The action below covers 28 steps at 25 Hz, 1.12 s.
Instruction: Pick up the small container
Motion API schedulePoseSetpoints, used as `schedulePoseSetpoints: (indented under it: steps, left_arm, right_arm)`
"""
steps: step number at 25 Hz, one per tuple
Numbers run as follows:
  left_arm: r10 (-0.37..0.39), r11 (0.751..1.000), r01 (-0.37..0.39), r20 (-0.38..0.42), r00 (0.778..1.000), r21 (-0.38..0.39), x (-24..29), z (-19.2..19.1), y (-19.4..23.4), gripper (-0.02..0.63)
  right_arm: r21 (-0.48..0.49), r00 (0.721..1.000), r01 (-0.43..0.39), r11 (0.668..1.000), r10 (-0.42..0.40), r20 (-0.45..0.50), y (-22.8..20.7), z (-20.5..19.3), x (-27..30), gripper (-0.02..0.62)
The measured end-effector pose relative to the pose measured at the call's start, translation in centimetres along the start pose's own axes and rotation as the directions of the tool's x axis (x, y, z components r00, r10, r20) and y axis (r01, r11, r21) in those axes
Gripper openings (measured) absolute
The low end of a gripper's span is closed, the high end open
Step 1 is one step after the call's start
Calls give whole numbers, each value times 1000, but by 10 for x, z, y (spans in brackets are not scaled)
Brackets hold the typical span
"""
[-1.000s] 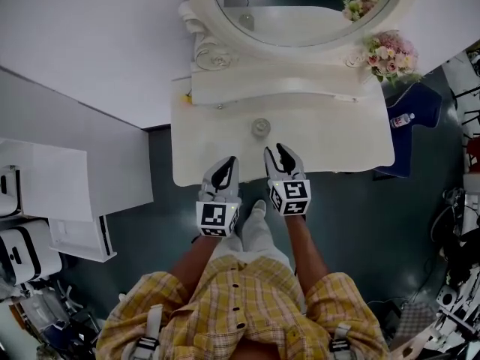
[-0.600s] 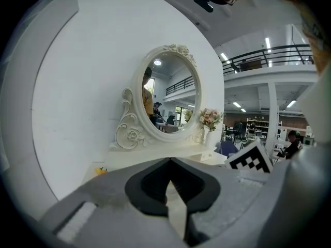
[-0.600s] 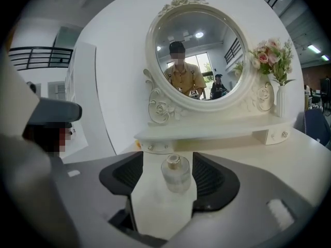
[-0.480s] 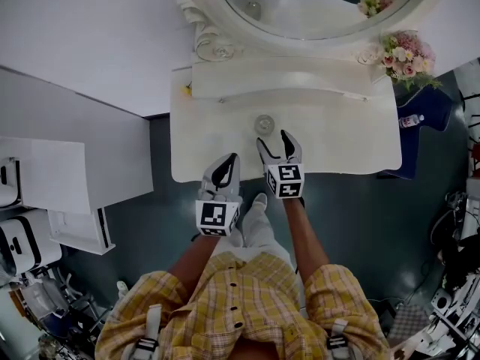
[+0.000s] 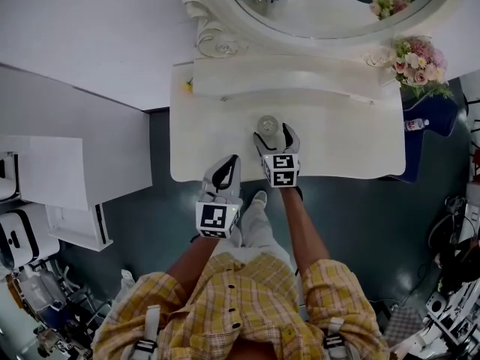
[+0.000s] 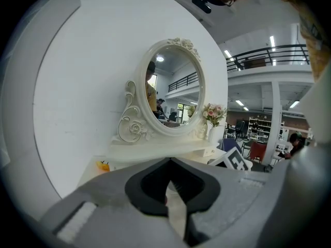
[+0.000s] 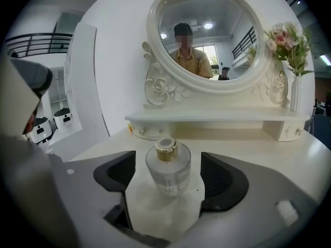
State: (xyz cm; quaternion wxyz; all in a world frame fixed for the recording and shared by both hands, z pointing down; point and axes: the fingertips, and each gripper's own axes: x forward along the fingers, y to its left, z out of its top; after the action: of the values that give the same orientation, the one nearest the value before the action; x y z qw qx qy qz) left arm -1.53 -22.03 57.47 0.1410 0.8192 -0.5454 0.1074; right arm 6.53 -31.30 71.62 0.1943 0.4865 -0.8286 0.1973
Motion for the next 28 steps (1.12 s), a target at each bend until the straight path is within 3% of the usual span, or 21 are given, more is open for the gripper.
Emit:
schedulePoseSetpoints:
  steps: [6,18,24,28]
  left_arm:
    - [13,1000,-13,-24,1000,11,-2,-10,4,-2]
    - [-10,1000,12,-53,999,27,-3,-22,-1,-2]
    - [-7,1000,8,-56,998,27,-4,-23,3,-2]
    - [-4,1000,5,-53,999,25,-5,-21,6,-2]
  right_arm:
    - [-44,1000,2,999,-3,-19,2,-5,22,390]
    - [-43,997,24,999,-27,-70,5,-17,52,408]
    - [-37,995,73,997,-75,-71,-3,-18,56,337]
    - [-57,994,71,996,-75,-78,-5,-19,59,344]
